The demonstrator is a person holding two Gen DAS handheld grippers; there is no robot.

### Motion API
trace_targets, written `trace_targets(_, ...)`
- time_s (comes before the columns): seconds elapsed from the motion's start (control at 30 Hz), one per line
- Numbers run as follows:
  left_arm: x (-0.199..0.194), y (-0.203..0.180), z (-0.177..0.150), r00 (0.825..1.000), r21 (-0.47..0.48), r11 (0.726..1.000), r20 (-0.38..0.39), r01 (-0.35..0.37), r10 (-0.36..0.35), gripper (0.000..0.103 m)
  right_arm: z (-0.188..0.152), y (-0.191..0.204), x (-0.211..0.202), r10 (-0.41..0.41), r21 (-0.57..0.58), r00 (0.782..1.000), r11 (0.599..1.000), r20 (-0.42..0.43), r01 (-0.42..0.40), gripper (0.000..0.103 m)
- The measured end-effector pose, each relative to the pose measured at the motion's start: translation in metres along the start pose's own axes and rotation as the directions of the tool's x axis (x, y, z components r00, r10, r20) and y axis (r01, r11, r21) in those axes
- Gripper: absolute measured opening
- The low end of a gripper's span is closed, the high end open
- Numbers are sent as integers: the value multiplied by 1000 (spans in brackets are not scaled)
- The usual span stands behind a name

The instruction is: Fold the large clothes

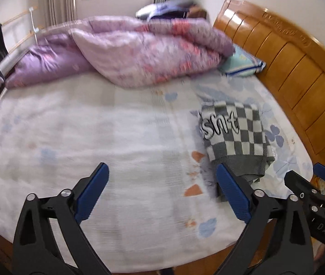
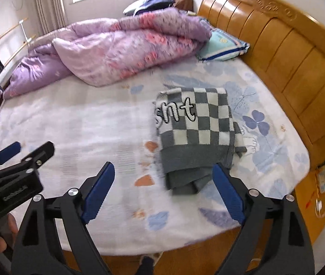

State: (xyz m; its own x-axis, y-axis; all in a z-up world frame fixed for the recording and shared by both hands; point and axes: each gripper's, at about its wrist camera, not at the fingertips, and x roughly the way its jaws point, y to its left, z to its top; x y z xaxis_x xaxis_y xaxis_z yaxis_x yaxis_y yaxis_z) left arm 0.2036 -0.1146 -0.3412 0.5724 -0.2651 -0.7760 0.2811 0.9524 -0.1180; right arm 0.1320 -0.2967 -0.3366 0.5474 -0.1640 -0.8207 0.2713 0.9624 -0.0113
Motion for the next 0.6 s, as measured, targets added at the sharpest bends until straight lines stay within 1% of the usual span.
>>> trace_targets(0.03, -24, 12, -2, 1000, 0, 1000, 29, 8, -8, 97, -6, 12, -24, -10, 12, 1000, 1000, 27, 10, 87)
trace_targets(0.1, -59, 30, -6, 997, 7, 1000, 81, 5, -6, 98, -14, 30, -56, -20, 18, 998, 1000, 58, 19, 89)
trace_targets(0.13, -84, 43, -9, 994, 23, 1000, 109, -11, 8, 98, -21, 42, -78, -29, 27, 996, 999, 79, 27, 90)
trace_targets(0.17, -99, 50, -11, 992, 32, 999, 123, -17, 13, 98, -25, 49, -90, -29, 27, 995, 999, 92, 26, 90)
trace_targets(0.23, -138, 67, -17, 985, 59, 997, 172, -46, 35, 98, -36, 72, -126, -30, 34, 993, 999, 117, 26, 91)
trace_targets(0.27, -159, 74, -21, 980, 78, 996, 194, -50, 34, 98, -40, 79, -138, -33, 35, 991, 999, 129, 29, 91)
trace_targets(0.3, -170, 79, -23, 979, 86, 995, 203, -48, 30, 98, -43, 88, -151, -38, 33, 989, 999, 143, 33, 92)
trace_targets(0.33, -192, 87, -26, 976, 98, 994, 218, -49, 27, 98, -48, 99, -170, -44, 33, 986, 999, 158, 40, 93)
trace_targets(0.37, -205, 91, -28, 974, 98, 994, 224, -49, 26, 98, -51, 106, -182, -39, 31, 985, 999, 169, 34, 93)
trace_targets(0.43, -239, 105, -31, 972, 89, 996, 233, -30, 8, 98, -56, 120, -207, -28, 27, 983, 999, 183, 23, 94)
trace_targets(0.53, -282, 120, -33, 970, 73, 997, 241, 4, -22, 98, -64, 144, -256, -27, 12, 974, 1000, 224, 25, 95)
trace_targets(0.6, -310, 127, -33, 965, 72, 997, 260, 9, -27, 98, -68, 156, -286, -15, 5, 969, 1000, 245, 14, 95)
